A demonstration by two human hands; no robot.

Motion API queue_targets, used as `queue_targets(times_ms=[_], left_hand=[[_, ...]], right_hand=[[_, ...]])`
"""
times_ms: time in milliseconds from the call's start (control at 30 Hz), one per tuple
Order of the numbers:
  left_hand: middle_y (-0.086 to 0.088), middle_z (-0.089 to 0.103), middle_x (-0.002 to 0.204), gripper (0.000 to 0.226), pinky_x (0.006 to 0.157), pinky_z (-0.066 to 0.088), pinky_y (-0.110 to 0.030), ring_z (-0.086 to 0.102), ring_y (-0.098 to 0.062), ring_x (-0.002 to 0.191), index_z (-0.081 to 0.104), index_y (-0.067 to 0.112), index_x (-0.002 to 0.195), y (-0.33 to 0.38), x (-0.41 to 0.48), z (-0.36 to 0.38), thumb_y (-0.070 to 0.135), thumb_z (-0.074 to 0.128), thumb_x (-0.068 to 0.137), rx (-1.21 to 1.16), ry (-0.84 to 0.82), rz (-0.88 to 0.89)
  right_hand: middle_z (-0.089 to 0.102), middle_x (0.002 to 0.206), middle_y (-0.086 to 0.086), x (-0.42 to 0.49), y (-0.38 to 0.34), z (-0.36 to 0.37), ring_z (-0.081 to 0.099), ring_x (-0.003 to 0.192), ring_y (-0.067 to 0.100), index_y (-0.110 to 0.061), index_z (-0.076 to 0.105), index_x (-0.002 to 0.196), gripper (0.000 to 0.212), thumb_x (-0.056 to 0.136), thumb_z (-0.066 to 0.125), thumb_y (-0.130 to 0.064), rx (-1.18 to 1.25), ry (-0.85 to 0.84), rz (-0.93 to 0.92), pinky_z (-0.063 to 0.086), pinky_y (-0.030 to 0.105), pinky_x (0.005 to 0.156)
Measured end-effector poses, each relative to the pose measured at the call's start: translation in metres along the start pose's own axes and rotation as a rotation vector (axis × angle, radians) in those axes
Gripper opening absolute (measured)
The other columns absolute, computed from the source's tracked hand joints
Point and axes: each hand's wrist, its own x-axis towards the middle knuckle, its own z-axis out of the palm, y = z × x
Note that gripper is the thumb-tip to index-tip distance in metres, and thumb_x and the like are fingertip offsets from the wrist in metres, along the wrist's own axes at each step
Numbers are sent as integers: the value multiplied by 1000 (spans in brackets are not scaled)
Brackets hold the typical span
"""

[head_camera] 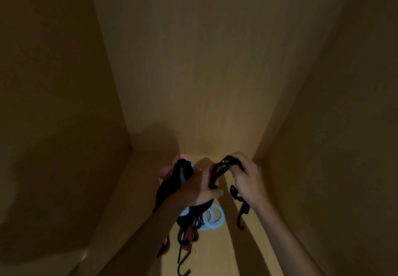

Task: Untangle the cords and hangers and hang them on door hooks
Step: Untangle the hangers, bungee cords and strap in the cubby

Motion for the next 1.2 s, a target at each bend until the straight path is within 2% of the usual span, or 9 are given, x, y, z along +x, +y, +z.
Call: queue_targets(times_ms=[167,367,500,600,700,800,933,1067,1200], left_hand=[[5,55,66,10,49,36,-5,53,3,53,54,14,82,21,1,-31,12,62,88,-33,265,-32],[-5,57,64,7,51,45,-17,56,-15,58,51,4,83,43,-1,-51,-1,56,85,-331,259,-16],[-2,46,65,19,48,38,-14,45,-13,59,45,9,75,47,1,-47,-6,53,84,-398,256,-45],[-1,46,63,23,49,37,-14,46,-12,58,46,12,71,40,2,-51,-5,54,83,-406,267,-66],[-4,48,66,23,57,39,-21,48,-17,62,48,14,69,36,2,-58,-2,57,81,-364,306,-89],[-6,49,69,22,60,37,-28,49,-20,66,48,14,69,32,5,-62,1,58,83,-340,346,-106],[-3,51,68,18,55,37,-24,48,-16,62,47,12,73,31,9,-62,1,57,82,-299,399,-119],[-2,54,64,19,48,41,-13,52,-12,59,46,11,73,33,12,-60,-2,54,85,-365,434,-147],[-4,55,65,20,47,43,-14,52,-14,58,47,12,72,36,13,-57,0,53,87,-388,430,-163]], right_hand=[[44,57,-9,-2,6,-1,38,45,5,-21,49,82,15,82,53,-7,-139,-48,53,29,23,48],[56,79,-14,-10,2,35,57,67,-10,-23,57,106,29,82,71,-18,128,-205,130,42,8,59],[72,98,-5,-7,2,65,68,95,9,-25,65,101,27,79,74,-13,268,-241,132,55,30,84],[70,72,-7,-3,7,78,66,71,9,-17,65,73,12,77,71,-8,222,-191,216,53,35,70],[45,41,-13,-3,12,82,40,41,2,-26,40,49,48,80,58,7,183,-143,290,35,24,55],[45,52,-3,-3,15,82,46,55,16,-26,40,51,46,78,59,5,243,-117,279,42,31,62],[46,69,4,-5,13,81,46,64,19,-7,47,84,17,81,49,10,375,-112,296,39,30,61],[56,75,4,-5,10,76,54,59,16,-11,54,115,33,85,57,2,554,-206,240,43,29,56],[70,70,-1,-5,6,77,68,72,15,-10,66,83,12,78,68,1,361,-218,254,54,29,70]])
